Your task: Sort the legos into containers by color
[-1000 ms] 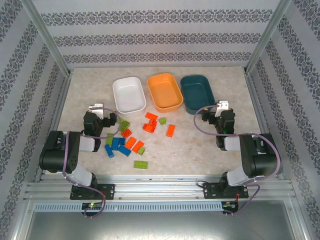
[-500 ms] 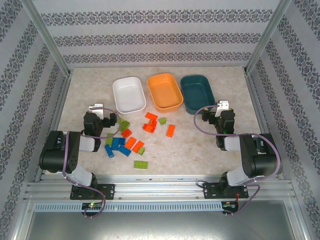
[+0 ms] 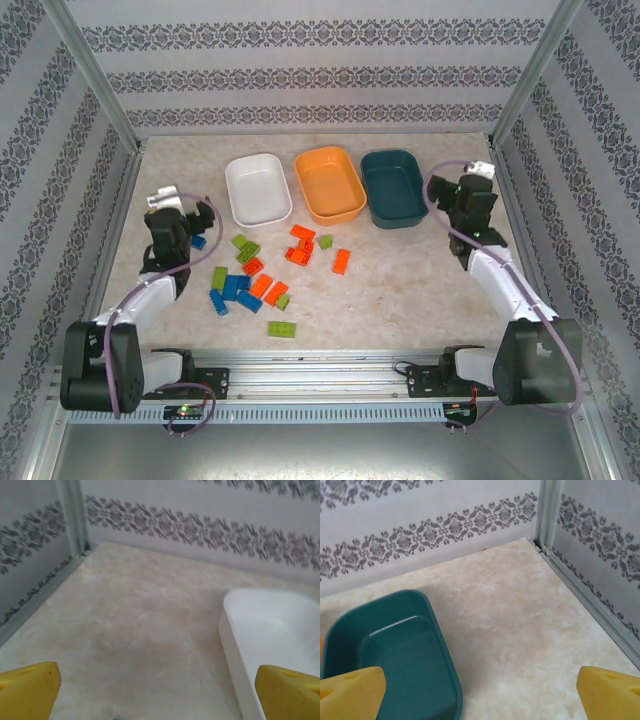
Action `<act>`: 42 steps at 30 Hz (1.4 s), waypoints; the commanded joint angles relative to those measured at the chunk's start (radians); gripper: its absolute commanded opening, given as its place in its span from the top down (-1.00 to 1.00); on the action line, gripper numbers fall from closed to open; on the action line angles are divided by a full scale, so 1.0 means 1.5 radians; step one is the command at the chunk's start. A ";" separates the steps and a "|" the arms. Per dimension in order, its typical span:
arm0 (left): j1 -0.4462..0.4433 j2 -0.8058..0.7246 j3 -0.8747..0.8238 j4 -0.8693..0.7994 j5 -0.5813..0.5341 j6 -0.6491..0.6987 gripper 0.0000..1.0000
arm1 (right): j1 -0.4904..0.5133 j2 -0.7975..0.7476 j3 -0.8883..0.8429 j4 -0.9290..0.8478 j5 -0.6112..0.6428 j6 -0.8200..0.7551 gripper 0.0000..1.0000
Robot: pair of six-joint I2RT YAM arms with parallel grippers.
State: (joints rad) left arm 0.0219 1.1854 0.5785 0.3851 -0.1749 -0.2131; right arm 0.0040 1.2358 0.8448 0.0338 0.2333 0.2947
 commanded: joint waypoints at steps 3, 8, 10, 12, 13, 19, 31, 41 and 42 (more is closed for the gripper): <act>0.005 -0.041 0.138 -0.409 0.008 -0.163 -1.00 | -0.014 -0.021 0.057 -0.298 -0.092 0.150 -0.96; 0.001 -0.092 0.164 -0.544 0.025 -0.232 -1.00 | -0.013 -0.014 0.100 -0.416 -0.251 0.197 -0.96; 0.001 -0.124 0.160 -0.573 0.054 -0.247 -1.00 | -0.009 -0.004 0.113 -0.466 -0.304 0.196 -0.96; 0.000 -0.147 0.164 -0.606 0.096 -0.258 -1.00 | -0.002 -0.002 0.122 -0.515 -0.325 0.194 -0.96; 0.000 -0.154 0.166 -0.624 0.120 -0.265 -1.00 | 0.004 -0.003 0.123 -0.535 -0.333 0.191 -0.96; -0.021 -0.180 0.146 -0.657 0.284 -0.274 -1.00 | 0.048 -0.016 0.090 -0.581 -0.377 0.241 -0.90; -0.115 -0.196 0.088 -0.683 0.329 -0.296 -1.00 | 0.297 0.112 0.126 -0.601 -0.253 0.254 -0.69; -0.116 -0.246 0.062 -0.705 0.320 -0.317 -1.00 | 0.411 0.289 0.264 -0.609 -0.207 0.253 -0.59; -0.117 -0.249 0.061 -0.707 0.319 -0.317 -1.00 | 0.417 0.303 0.275 -0.611 -0.205 0.253 -0.59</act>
State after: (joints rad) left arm -0.1440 0.8333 0.6796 -0.6315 0.3099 -0.6678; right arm 0.6056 1.6402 1.2003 -0.8509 -0.1192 0.6601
